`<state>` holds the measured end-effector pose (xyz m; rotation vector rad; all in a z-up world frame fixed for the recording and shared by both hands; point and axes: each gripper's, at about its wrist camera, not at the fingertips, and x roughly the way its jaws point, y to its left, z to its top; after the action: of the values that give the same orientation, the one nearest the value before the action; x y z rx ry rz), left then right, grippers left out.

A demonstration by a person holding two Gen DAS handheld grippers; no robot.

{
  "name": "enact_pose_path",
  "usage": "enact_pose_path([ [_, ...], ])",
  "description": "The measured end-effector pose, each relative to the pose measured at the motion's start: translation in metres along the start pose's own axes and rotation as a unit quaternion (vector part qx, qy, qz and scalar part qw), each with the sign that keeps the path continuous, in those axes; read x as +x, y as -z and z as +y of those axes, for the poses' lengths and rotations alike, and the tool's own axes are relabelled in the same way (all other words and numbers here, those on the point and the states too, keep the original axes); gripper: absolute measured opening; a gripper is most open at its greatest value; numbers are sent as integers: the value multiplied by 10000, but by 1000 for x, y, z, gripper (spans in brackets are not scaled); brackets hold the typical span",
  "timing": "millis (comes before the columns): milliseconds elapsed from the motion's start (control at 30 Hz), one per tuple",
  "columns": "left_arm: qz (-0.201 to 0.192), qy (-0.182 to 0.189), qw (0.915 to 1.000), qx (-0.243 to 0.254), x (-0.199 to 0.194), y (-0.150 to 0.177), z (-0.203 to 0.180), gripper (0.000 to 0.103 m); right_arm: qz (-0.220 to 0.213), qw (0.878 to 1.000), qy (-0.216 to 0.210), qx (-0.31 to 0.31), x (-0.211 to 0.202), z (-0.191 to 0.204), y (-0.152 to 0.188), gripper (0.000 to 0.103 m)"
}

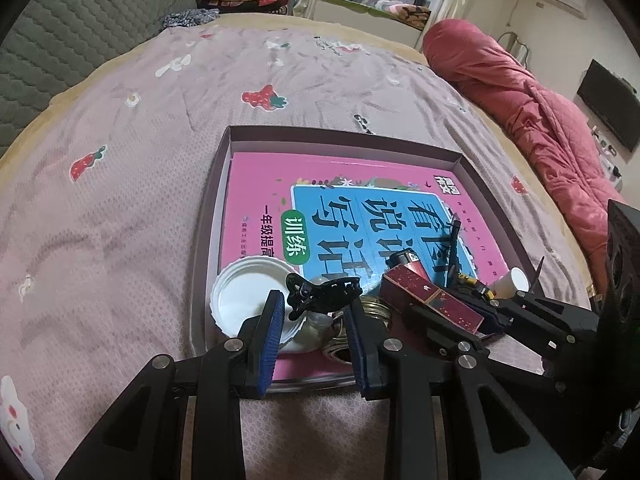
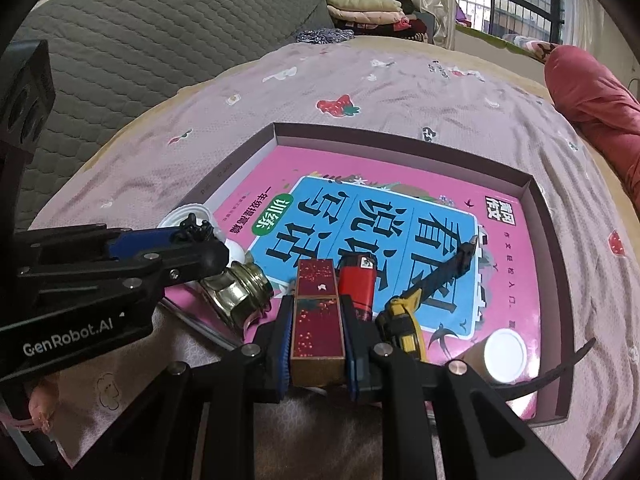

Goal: Organize rigid objects
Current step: 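Lower earring into tray with left tool while right tool lowers lipstick box beside lighter, then open the right tool to release the lipstick box while the left tool releases the earring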

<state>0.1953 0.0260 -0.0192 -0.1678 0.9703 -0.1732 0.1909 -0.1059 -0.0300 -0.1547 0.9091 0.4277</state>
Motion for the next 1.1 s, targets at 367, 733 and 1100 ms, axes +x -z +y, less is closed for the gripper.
enact_pose_path([
  [367,27,122,9999,0,-2,3,2,34,68,10000,13,-54,1,2,-2,22],
  [733,12,127,9999,-51,-7,7,9,37,95,9999,54,-91,0,2,-2,22],
  [1100,10,168,9999,8,-10,7,3,38,124,9999,89,-72,0,1,-3,22],
])
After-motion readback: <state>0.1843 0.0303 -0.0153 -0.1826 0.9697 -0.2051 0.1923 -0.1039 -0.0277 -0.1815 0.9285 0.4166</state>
